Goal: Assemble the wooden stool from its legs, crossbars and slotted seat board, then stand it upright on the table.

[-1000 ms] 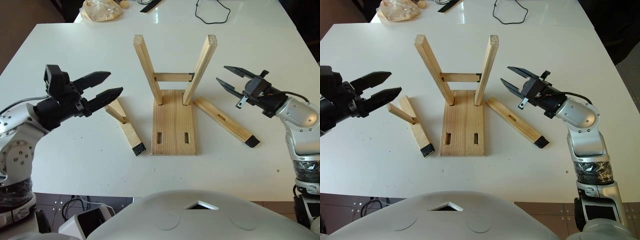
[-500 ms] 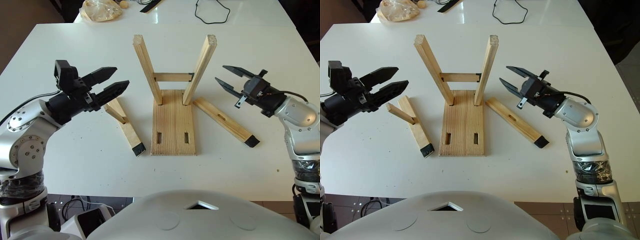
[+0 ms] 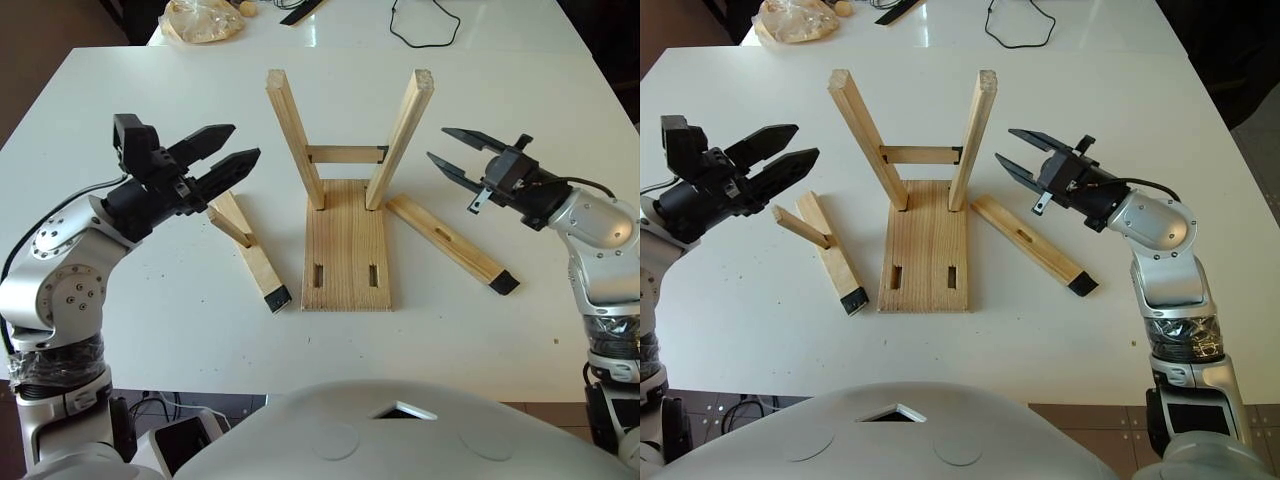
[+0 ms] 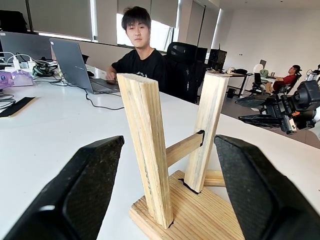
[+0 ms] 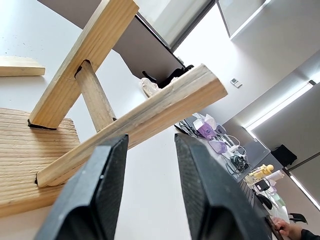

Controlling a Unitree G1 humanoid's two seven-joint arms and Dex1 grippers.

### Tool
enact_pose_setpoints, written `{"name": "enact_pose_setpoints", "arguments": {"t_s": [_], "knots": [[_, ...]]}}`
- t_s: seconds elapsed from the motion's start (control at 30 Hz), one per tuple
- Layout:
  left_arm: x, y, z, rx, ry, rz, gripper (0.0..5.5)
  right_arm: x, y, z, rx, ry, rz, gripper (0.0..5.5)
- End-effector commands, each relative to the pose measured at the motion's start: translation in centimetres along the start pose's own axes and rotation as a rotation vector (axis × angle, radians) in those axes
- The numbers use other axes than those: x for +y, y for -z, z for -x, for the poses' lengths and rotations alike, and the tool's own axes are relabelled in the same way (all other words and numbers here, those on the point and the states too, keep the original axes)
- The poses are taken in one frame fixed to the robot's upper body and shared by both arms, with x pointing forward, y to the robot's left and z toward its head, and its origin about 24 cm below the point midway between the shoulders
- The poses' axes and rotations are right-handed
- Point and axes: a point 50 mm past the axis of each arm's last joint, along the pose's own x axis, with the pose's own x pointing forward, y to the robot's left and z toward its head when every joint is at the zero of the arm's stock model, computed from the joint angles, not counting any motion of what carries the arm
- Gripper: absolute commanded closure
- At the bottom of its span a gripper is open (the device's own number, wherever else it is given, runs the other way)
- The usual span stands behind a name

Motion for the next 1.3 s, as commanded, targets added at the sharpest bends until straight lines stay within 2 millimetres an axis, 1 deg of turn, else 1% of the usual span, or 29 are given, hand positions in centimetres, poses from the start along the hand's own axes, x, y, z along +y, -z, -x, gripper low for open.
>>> {"name": "enact_pose_setpoints", "arguments": {"t_s": [0.03,0.1,0.13,0.17,0.23,0.3,0.37,0.4,0.57,0.63,0.7,0.77,0.83,0.9,1.0,1.07,1.17,1.3], "knots": [[0.7,3.2,-0.1,0.055,-0.057,0.052,2.14,0.5,0.2,-0.3,0.001,-0.034,-0.007,3.82],[0.9,5.9,0.0,0.110,-0.081,0.091,2.14,0.6,0.4,-0.5,0.002,-0.046,-0.009,3.82],[0.7,6.7,0.0,0.123,-0.081,0.104,2.14,0.5,0.4,-0.6,0.001,-0.049,-0.009,3.82],[0.6,6.8,-0.1,0.114,-0.077,0.106,2.14,0.3,0.4,-0.6,0.000,-0.051,-0.006,3.82],[0.7,5.2,-0.5,0.055,-0.065,0.087,2.14,-0.1,0.4,-0.6,0.000,-0.044,-0.001,3.82],[1.1,2.8,-0.7,-0.005,-0.065,0.041,2.14,-0.2,0.4,-0.5,0.002,-0.035,0.000,3.82],[0.7,-0.1,-0.9,-0.064,-0.034,-0.007,2.14,-0.1,0.4,-0.4,0.004,-0.031,-0.002,3.82],[0.4,-1.1,-1.0,-0.086,-0.014,-0.024,2.14,0.1,0.5,-0.4,0.004,-0.030,-0.004,3.82],[-0.9,-4.8,-1.4,-0.148,0.036,-0.096,2.14,0.3,0.4,-0.5,0.000,-0.014,-0.007,3.82],[-1.7,-5.5,-1.6,-0.140,0.060,-0.106,2.14,0.3,0.5,-0.4,0.003,-0.006,-0.008,3.82],[-2.9,-4.7,-1.5,-0.070,0.095,-0.105,2.14,0.3,0.5,-0.3,0.006,-0.003,-0.007,3.82],[-4.5,-3.0,-1.0,0.049,0.155,-0.088,2.14,0.4,0.5,-0.1,0.011,0.004,-0.008,3.82],[-6.2,-1.3,-0.2,0.163,0.216,-0.057,2.14,0.5,0.5,0.2,0.019,0.010,-0.009,3.82],[-7.9,-0.1,0.6,0.244,0.266,-0.027,2.14,0.5,0.5,0.4,0.024,0.015,-0.008,3.82],[-9.7,1.5,1.7,0.334,0.300,0.044,2.14,0.5,0.5,0.8,0.035,0.029,-0.009,3.82],[-9.8,2.9,2.2,0.413,0.271,0.068,2.14,0.6,0.5,1.1,0.042,0.038,-0.011,3.82],[-9.4,4.9,2.8,0.492,0.225,0.089,2.14,0.9,0.5,1.0,0.045,0.039,-0.018,3.82],[-7.8,7.2,3.5,0.576,0.140,0.064,2.14,1.2,0.5,0.9,0.043,0.045,-0.023,3.82]]}}
